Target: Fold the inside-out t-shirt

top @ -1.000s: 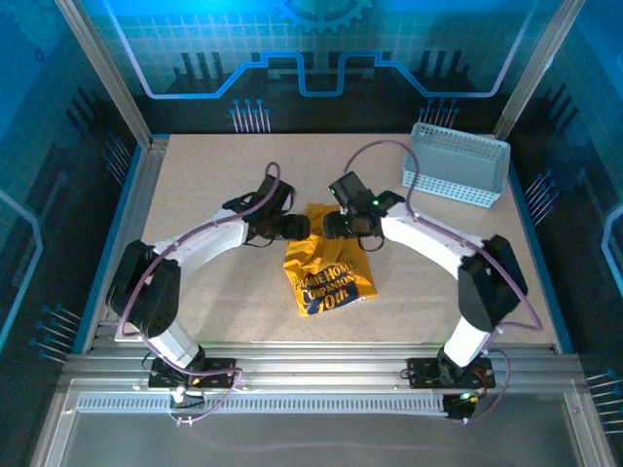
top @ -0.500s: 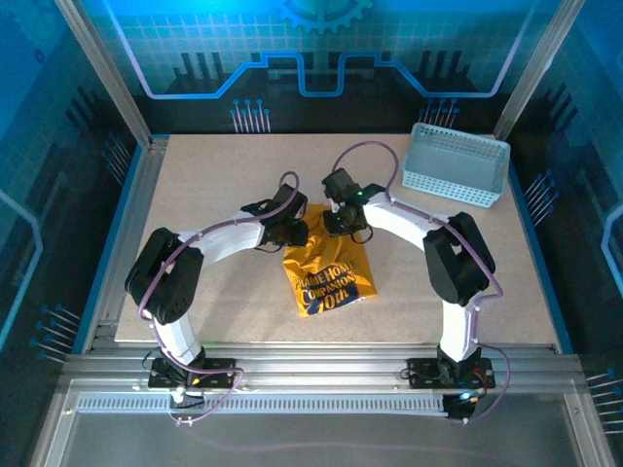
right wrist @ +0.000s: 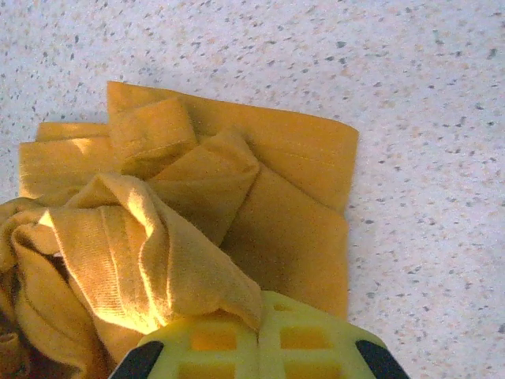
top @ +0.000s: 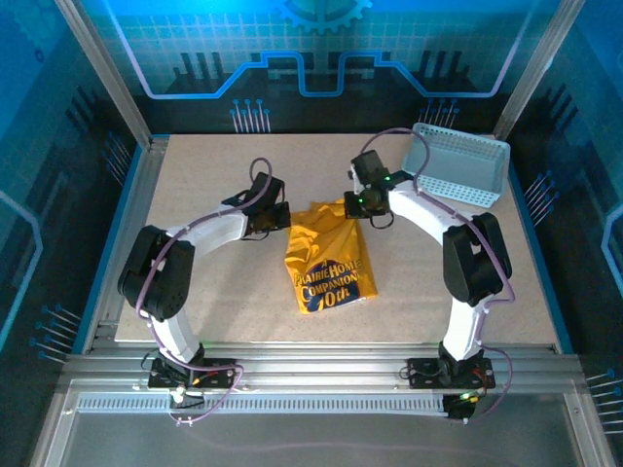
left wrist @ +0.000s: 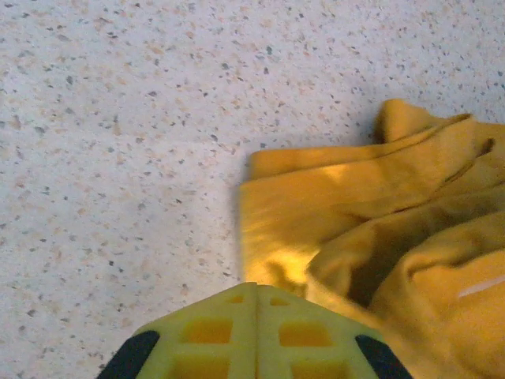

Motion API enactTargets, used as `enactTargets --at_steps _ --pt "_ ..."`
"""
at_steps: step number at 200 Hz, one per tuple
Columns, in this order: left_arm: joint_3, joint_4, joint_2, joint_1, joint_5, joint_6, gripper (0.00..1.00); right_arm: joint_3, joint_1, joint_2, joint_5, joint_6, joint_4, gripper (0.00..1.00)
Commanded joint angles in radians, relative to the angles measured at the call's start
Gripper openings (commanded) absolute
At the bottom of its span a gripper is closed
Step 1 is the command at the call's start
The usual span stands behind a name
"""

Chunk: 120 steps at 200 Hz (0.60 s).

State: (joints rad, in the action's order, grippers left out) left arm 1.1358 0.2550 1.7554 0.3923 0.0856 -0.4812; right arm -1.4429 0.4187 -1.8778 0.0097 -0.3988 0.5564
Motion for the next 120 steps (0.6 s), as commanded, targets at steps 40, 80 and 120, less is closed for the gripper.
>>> enactTargets --at_steps 40,80,120 --pt "0.080 0.072 -0.022 0.134 0.036 0.217 0.57 -0.005 -0.011 -0.007 -0.043 0.018 -0.006 0.39" --pt "0.170 0.109 0.063 0.195 0.086 0.265 0.70 -0.025 -0.003 -0.020 -0.022 0.029 0.013 0.42" --pt "0.275 0.160 0.178 0.201 0.129 0.262 0.72 -0.007 0.000 -0.024 -0.010 0.025 0.001 0.43"
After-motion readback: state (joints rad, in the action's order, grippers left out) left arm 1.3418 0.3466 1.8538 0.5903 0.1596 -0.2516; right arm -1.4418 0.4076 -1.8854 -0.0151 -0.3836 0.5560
